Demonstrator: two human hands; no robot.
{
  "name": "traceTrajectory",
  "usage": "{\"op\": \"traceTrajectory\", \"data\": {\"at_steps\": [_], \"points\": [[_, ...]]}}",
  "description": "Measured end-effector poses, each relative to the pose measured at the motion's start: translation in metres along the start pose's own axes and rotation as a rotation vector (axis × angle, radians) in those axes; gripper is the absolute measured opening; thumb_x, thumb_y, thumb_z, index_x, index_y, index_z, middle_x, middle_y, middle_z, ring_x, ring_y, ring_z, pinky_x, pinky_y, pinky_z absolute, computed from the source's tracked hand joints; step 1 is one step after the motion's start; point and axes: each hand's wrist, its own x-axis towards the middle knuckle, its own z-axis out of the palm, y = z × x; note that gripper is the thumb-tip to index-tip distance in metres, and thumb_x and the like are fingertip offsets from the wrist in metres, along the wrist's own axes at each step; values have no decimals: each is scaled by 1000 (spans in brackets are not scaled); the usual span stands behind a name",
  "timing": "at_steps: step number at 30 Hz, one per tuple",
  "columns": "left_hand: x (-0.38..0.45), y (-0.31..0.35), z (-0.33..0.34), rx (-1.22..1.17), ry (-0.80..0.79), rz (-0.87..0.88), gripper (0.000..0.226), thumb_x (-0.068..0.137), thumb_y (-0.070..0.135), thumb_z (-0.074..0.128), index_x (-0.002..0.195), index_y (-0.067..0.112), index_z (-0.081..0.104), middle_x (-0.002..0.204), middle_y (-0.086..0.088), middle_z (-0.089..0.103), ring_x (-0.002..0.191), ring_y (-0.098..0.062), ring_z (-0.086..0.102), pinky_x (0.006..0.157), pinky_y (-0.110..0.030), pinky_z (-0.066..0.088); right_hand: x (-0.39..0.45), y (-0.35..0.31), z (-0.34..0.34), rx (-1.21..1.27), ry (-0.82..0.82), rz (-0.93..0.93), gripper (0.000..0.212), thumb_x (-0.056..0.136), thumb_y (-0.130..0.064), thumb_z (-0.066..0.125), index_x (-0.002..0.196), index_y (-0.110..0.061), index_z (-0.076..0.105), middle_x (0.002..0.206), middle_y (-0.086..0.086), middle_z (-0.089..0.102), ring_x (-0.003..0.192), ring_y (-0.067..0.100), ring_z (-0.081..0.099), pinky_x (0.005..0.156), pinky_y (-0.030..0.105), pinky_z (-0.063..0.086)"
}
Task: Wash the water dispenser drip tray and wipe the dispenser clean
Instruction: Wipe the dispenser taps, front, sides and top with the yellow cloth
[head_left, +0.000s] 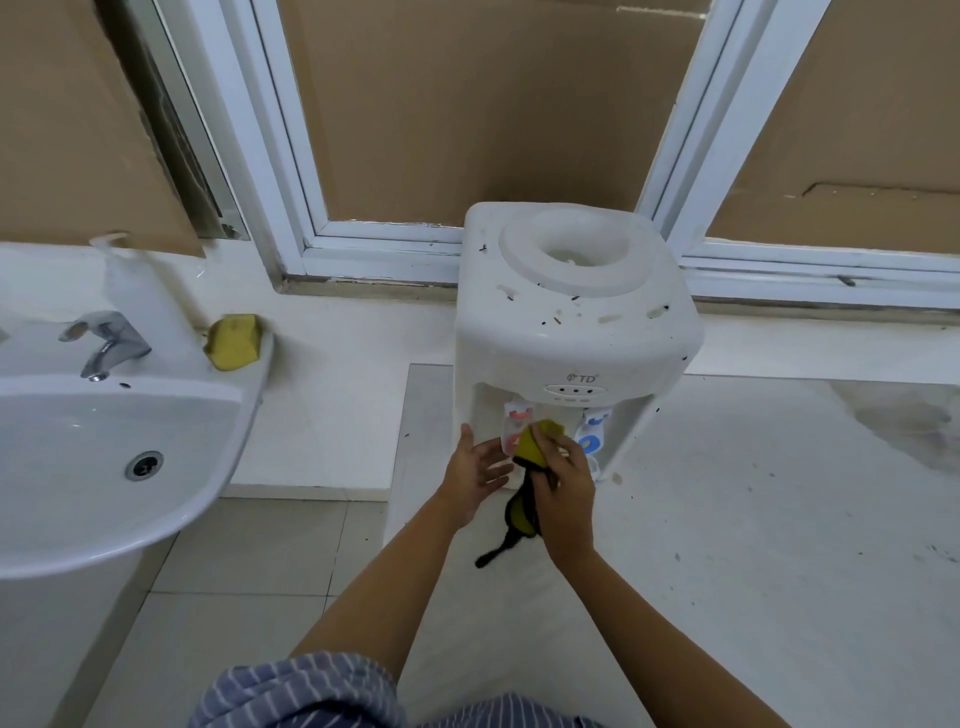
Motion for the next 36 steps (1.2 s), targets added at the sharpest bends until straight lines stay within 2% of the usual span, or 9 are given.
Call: {"op": "traceTrajectory", "data": {"at_steps": [5, 9, 11, 13, 16, 20, 26, 31, 36], "points": [[-4, 2, 3, -30, -14, 13, 70, 99, 60, 13, 125, 11, 57, 124, -10, 60, 116, -28, 56, 103, -36, 41, 8, 5, 7, -35, -128, 19, 50, 87, 5, 61, 131, -18, 62, 136, 6, 52, 118, 19, 55, 101, 24, 45], [-7, -1, 1, -28, -27, 12, 60, 101, 54, 18, 123, 12, 55, 122, -8, 61, 109, -25, 57, 97, -34, 41, -13, 18, -5, 63, -223, 82, 41, 85, 6, 63, 116, -20, 70, 114, -6, 66, 108, 11, 63, 96, 7, 42], [-6, -9, -5, 47, -8, -3, 51, 101, 47, 31, 126, 9, 54, 132, -11, 58, 113, -24, 55, 98, -34, 41, -19, 14, -13, 237, -294, 270, 32, 90, 0, 61, 107, -25, 70, 101, -9, 71, 94, 2, 67, 87, 12, 50], [-8, -19, -11, 176, -23, -57, 59, 92, 56, 45, 129, 11, 55, 135, -10, 56, 119, -22, 52, 101, -35, 38, -17, 10, -15, 489, -323, 575, 18, 95, -9, 58, 109, -15, 68, 100, 4, 72, 94, 14, 70, 82, 27, 56], [-15, -32, -13, 268, -136, -167, 82, 73, 78, 53, 128, 18, 57, 129, -6, 62, 123, -25, 54, 109, -40, 39, -11, 7, -17, 920, -403, 917, 26, 99, -18, 51, 121, -4, 59, 115, 19, 69, 103, 33, 67, 83, 42, 56], [-26, -37, -14, 312, -237, -211, 67, 76, 61, 68, 126, 16, 60, 122, -8, 67, 115, -26, 62, 105, -40, 46, -5, 6, -15, 751, -436, 896, 27, 95, -24, 61, 115, -6, 64, 113, 16, 70, 104, 32, 66, 86, 39, 56], [-25, -46, -26, 362, 64, -178, 68, 67, 35, 85, 120, 0, 62, 108, -15, 70, 100, -31, 66, 91, -40, 54, -5, 21, -14, 306, -370, 943, 28, 89, -20, 64, 115, -12, 65, 102, 11, 66, 86, 22, 59, 70, 31, 51], [-21, -36, -20, 225, 190, -106, 59, 91, 45, 59, 136, 9, 48, 133, -15, 55, 117, -32, 54, 104, -42, 43, 6, 13, -19, 404, -293, 938, 33, 97, -16, 51, 128, -16, 61, 120, 12, 62, 108, 31, 59, 89, 38, 51], [-3, -25, -3, 177, 237, -85, 60, 97, 46, 46, 146, 13, 39, 145, -15, 46, 129, -34, 47, 112, -49, 35, 23, -9, -15, 540, -267, 887, 32, 100, -23, 48, 131, -24, 54, 122, 2, 60, 112, 26, 58, 85, 34, 50]]}}
